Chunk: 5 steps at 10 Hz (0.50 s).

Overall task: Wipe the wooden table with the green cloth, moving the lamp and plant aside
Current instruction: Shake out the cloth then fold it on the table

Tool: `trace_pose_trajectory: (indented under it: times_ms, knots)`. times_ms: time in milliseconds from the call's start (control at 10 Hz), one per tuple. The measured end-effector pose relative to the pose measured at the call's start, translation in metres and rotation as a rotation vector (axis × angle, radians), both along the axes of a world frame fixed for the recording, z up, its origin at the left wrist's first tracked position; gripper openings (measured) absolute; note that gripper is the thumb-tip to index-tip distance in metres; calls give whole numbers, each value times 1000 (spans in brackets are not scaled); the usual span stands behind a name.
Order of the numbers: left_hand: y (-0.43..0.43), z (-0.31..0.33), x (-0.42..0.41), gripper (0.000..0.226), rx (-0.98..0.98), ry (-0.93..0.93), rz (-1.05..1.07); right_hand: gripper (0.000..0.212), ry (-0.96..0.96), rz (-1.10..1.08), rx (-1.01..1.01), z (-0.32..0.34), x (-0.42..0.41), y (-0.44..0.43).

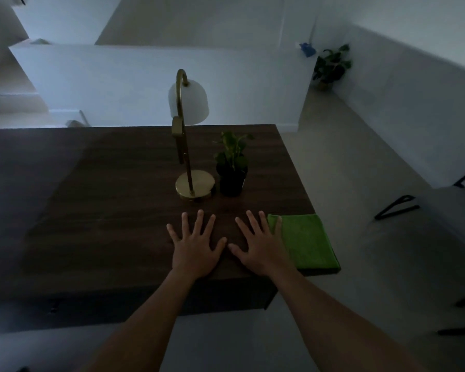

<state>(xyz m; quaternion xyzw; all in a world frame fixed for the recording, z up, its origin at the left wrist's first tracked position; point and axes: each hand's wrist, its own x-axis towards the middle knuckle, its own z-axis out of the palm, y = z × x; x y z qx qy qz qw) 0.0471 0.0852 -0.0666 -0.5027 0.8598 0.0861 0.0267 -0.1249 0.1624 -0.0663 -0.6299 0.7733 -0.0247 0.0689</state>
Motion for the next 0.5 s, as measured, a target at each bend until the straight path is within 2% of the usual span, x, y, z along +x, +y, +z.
trace_pose_trajectory:
  times_ms: [400, 500]
  knots:
    - [1, 0, -1, 77, -9, -9, 2, 83, 29, 0, 5, -2, 1, 1]
    - [1, 3, -3, 77, -13, -10, 1, 85, -48, 2, 19, 4, -1, -4]
